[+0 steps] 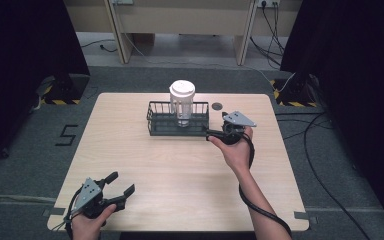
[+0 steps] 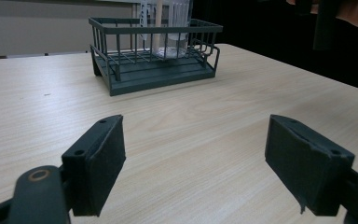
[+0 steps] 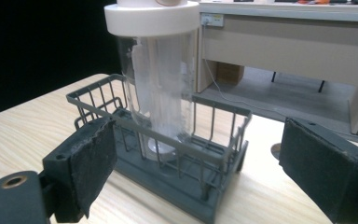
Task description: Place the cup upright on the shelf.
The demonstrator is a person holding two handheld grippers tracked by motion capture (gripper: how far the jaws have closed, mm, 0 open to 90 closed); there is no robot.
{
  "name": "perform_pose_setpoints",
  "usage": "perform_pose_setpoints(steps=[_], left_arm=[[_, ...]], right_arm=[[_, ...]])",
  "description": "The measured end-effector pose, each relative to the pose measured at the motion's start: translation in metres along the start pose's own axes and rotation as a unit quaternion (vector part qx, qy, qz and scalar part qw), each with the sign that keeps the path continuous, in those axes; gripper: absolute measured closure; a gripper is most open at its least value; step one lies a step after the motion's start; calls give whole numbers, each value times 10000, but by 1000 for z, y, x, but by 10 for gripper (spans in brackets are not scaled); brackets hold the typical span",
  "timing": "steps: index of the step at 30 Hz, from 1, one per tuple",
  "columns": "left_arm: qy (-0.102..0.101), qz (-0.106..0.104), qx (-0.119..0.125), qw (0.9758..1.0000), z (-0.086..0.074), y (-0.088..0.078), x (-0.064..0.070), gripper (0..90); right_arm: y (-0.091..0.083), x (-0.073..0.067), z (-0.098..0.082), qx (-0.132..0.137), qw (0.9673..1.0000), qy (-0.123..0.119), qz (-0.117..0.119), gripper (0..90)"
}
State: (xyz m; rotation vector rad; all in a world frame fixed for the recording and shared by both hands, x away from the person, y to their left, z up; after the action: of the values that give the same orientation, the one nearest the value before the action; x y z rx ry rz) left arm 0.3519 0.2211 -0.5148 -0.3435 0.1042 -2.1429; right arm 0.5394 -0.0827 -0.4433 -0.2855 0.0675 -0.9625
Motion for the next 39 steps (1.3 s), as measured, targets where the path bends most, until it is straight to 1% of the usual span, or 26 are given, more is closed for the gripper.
perform_pose_setpoints(steps=[8,17,27,28,29,32,35,39], left_arm=[[1,7,0,10000,0,0,0,195],[7,16,-6,10000,0,-1,-1,195],[10,30,2,10000,0,-1,-1,195],[5,31,7,10000,0,-1,-1,195],[7,33,4,10000,0,-1,-1,195],[17,30,-4,10000,0,-1,-1,195],[21,32,-9,10000,0,0,-1,195],[21,36,-9,10000,0,0,-1,195]], right_arm=[[-18,9,-13,-59,9999,13,-95,120],[-36,18,-28,-133,9997,-29,-180,120],[-51,23,-44,-177,9996,-10,-228,120],[-53,23,-46,-180,9996,50,-234,120],[-55,24,-48,-159,9996,37,-251,120],[-61,27,-53,-138,9994,106,-302,120],[-68,30,-59,-159,9992,92,-348,120],[-77,31,-67,-164,9990,144,-387,121]])
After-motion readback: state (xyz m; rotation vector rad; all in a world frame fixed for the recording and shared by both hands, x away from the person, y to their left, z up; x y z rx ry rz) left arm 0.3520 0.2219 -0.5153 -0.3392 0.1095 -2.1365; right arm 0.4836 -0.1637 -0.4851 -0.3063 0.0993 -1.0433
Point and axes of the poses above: each handheld gripper's, and its own axes: y roughly forward along the jaws, z roughly out of its top, x roughly to its right, the point moved 9 cm from there along y, roughly forward along the jaws, and after that the axes turned 5 degrees about -y, right-handed, at the moved point
